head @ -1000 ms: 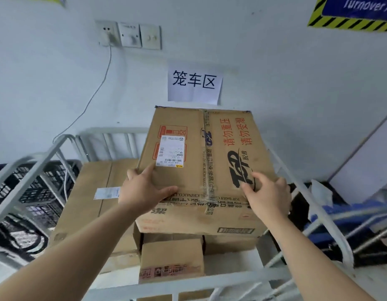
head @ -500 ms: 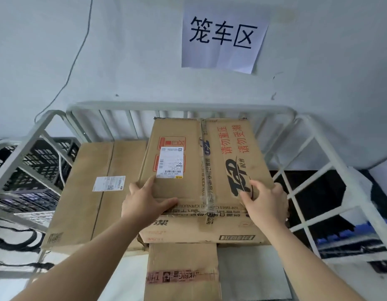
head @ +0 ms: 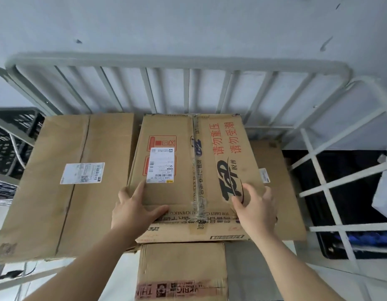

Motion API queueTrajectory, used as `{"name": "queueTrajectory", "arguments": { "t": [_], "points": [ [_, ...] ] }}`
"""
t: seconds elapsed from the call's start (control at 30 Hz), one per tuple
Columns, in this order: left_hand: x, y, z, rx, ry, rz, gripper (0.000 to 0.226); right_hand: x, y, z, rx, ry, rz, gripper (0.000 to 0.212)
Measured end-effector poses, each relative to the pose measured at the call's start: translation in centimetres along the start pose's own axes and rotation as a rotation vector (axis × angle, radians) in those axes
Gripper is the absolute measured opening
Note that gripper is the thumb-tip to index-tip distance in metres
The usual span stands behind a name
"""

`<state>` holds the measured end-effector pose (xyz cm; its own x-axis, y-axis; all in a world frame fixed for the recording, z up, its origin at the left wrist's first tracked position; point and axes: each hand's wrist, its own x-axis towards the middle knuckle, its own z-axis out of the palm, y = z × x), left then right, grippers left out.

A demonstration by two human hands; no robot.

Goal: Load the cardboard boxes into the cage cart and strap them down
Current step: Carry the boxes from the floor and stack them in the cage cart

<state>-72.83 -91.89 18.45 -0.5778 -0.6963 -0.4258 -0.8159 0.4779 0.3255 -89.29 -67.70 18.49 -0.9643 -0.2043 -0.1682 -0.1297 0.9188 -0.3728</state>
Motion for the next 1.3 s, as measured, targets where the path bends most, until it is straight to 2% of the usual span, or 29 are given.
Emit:
{"name": "queueTrajectory", "arguments": {
  "t": [0.4,0.7,0.83,0.93,1.03,1.1,1.3],
  "points": [
    [4.8,-4.3,6.7,0.050,-0.076,-0.055,0.116,1.5,1.2,10.8,-0.034,-0.081,-0.017,0.062],
    [5.7,-5.2,9.7,0.232,-0.152,-0.090,0.120,0.1,2.2,13.9,-0.160,-0.206,-0.022,0.082],
    [5.9,-5.3,10.0,0.292,-0.188,-0.106,0.119,-0.1,2.2,14.3,-0.181,-0.215,-0.023,0.082],
    [5.4,-4.8,9.7,0.407,-0.157,-0.065,0.109,-0.2,2.0,13.7,-0.213,-0.257,-0.023,0.076],
    [4.4,-4.0,8.5,0.486,-0.041,0.112,0.083,-0.5,1.5,12.2,-0.209,-0.257,-0.113,0.054],
    [3.5,-3.1,7.3,0.477,-0.004,0.197,0.067,-0.8,0.9,10.9,-0.169,-0.249,-0.229,0.040],
    [-0.7,1.7,2.1,0.419,0.074,0.322,0.041,-2.3,-1.3,3.9,-0.070,-0.153,-0.419,0.027]
  ]
}}
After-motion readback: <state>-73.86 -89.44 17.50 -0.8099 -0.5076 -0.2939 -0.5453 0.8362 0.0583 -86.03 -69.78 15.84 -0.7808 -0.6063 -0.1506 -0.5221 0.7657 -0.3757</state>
